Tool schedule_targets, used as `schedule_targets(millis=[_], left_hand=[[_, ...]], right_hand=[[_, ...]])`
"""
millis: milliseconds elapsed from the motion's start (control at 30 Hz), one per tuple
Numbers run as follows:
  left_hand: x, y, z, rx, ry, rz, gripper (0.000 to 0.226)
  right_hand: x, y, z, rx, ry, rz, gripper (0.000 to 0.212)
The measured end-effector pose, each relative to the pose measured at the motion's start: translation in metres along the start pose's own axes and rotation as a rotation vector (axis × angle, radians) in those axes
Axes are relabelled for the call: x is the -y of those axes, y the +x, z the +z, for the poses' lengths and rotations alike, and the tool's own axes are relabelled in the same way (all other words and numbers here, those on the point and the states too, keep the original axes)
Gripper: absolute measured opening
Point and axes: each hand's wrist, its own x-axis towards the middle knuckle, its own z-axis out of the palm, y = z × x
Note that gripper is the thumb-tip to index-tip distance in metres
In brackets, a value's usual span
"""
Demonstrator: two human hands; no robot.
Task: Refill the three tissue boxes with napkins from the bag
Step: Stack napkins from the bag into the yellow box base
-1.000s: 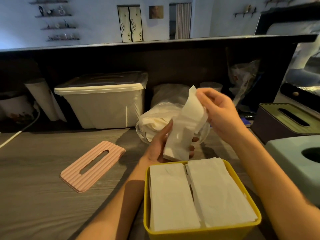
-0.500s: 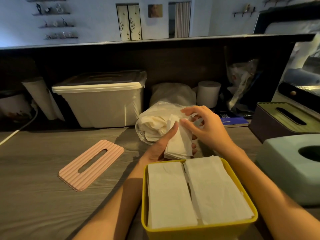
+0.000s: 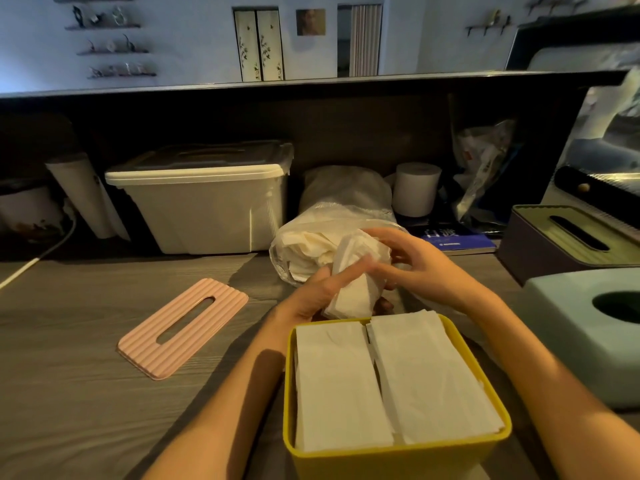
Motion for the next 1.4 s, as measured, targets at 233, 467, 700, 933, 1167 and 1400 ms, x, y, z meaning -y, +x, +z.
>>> schedule_targets(millis=[233, 467, 700, 933, 1167, 1400], left_hand=[[-0.001, -0.005, -0.013, -0.32, 0.544, 0.287, 0.047], [0.018, 0.002, 0.009, -0.504, 0.288, 0.324, 0.031], [0.017, 0.016, 0.02, -0.696, 0.164, 0.373, 0.034], [0.013, 0.013, 0.015, -0.579, 0.208, 0.272, 0.039], [-0.001, -0.002, -0.005, -0.368, 0.653, 0.24, 0.042], [-0.003, -0.003, -0.004, -0.157, 0.509, 0.072, 0.055]], right_hand=[[-0.024, -0.02, 0.014, -0.061, 0.12, 0.149, 0.038], [-0.023, -0.018, 0.044, -0.201, 0.359, 0.145, 0.063], [-0.015, -0.012, 0.057, -0.219, 0.374, 0.084, 0.073], [-0.026, -0.011, 0.047, -0.121, 0.325, 0.085, 0.071], [-0.026, -0.015, 0.027, -0.156, 0.38, 0.11, 0.053], [-0.011, -0.011, 0.023, -0.233, 0.198, -0.024, 0.033]])
